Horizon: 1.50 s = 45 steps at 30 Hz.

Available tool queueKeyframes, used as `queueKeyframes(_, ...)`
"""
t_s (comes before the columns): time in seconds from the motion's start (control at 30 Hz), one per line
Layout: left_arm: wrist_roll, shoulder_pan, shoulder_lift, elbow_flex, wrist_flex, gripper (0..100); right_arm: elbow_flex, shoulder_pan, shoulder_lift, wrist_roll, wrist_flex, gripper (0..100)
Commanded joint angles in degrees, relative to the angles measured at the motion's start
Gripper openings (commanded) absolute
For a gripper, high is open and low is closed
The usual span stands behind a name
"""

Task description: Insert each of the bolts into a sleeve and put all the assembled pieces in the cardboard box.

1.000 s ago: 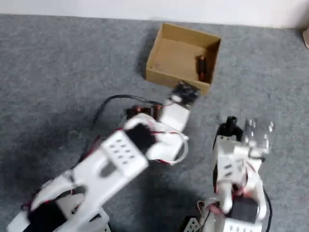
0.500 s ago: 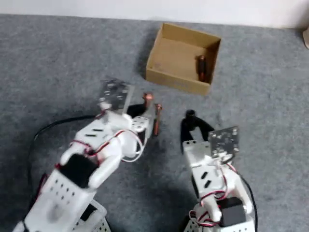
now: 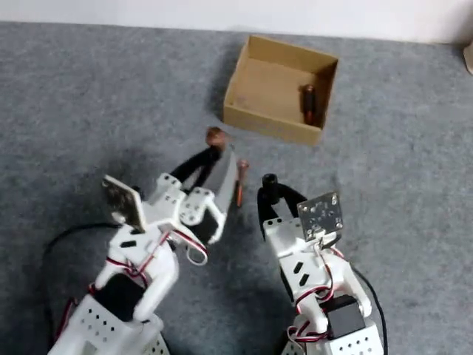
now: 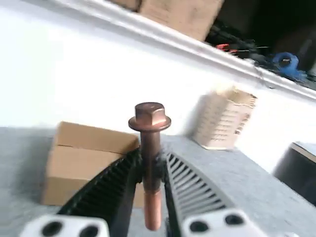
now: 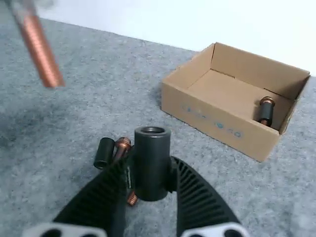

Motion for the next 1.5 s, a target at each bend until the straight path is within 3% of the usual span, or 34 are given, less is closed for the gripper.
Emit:
queueKeyframes(0.0,-1.93,4.97,-0.13,0.31,-3.52,0,-0.22,-0.57,-0.40,0.70,-1.98,0.5)
queueKeyframes(0.27,-1.85,6.20,9.63,-1.45,-7.21,0,-0.22,-1.80,-0.40,0.79,0.22,0.5)
queueKeyframes(0.5,-1.67,3.65,22.55,-1.63,-20.13,0,-0.48,-2.77,-0.40,6.68,2.59,0.5)
queueKeyframes(0.6,2.64,2.33,26.33,-2.15,-24.26,0,-0.66,-3.82,-0.40,6.95,3.12,0.5)
queueKeyframes(0.87,5.01,0.66,26.95,-6.55,-19.34,0,-0.31,-3.82,-0.40,6.95,3.12,0.5)
queueKeyframes(1.47,5.10,3.30,27.30,-6.37,-19.69,0,-0.22,-5.32,-0.40,7.12,3.38,0.5)
